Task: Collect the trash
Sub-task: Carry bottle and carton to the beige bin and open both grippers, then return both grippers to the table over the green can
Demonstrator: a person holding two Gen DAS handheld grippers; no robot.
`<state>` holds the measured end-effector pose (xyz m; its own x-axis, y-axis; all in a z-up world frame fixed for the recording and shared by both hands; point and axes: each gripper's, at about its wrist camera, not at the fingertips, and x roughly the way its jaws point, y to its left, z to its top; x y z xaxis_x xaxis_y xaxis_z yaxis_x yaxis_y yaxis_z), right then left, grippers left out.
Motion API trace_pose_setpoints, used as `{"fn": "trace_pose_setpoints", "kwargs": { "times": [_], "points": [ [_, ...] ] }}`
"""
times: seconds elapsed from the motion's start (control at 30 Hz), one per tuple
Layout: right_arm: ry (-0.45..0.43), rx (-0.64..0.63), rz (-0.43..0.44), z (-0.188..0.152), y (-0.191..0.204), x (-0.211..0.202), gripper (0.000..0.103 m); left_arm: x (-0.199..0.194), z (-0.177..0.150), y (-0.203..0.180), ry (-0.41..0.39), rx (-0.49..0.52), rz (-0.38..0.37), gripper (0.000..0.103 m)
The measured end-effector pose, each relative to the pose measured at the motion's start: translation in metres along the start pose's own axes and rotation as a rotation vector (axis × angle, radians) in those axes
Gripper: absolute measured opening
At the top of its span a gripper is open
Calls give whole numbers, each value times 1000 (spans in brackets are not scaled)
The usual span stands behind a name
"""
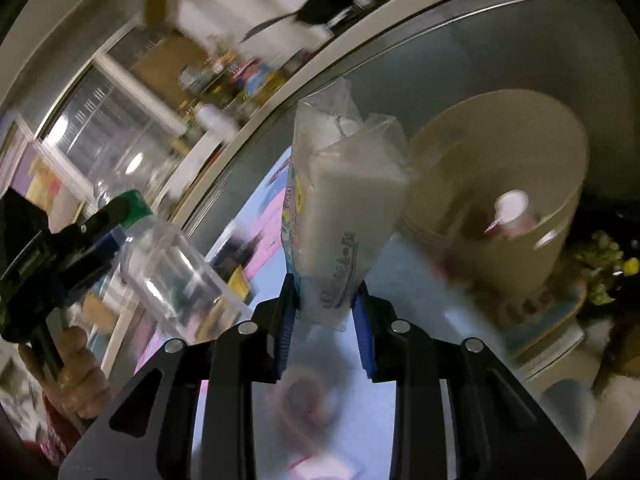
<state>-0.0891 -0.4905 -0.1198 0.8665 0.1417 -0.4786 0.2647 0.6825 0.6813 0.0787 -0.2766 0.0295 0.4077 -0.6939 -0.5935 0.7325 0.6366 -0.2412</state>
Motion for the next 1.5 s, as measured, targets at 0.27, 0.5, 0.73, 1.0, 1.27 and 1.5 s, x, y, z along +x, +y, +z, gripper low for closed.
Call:
{"fn": "trace_pose_setpoints", "kwargs": {
  "times": [0.27,0.5,0.73,1.0,1.27,1.5],
  "points": [
    [-70,133,-98,42,-69,-2,27,84,52,-39,-32,-41,-49,40],
    [-22,154,-147,46,-89,13,33,137,57,-52,-35,-110,-56,41],
    [-72,122,-186,45,-83,9,56,166,54,-64,22,-123,-50,50],
    [-108,94,-205,41,-78,2,56,154,51,-74,3,-81,-29,83],
    [-121,95,-212,37,-70,-6,55,85,42,-53,-86,-37,-16,81],
    [-105,75,-182,18,-40,-6,55,-20,20,-7,-220,-41,42,81]
  ]
}}
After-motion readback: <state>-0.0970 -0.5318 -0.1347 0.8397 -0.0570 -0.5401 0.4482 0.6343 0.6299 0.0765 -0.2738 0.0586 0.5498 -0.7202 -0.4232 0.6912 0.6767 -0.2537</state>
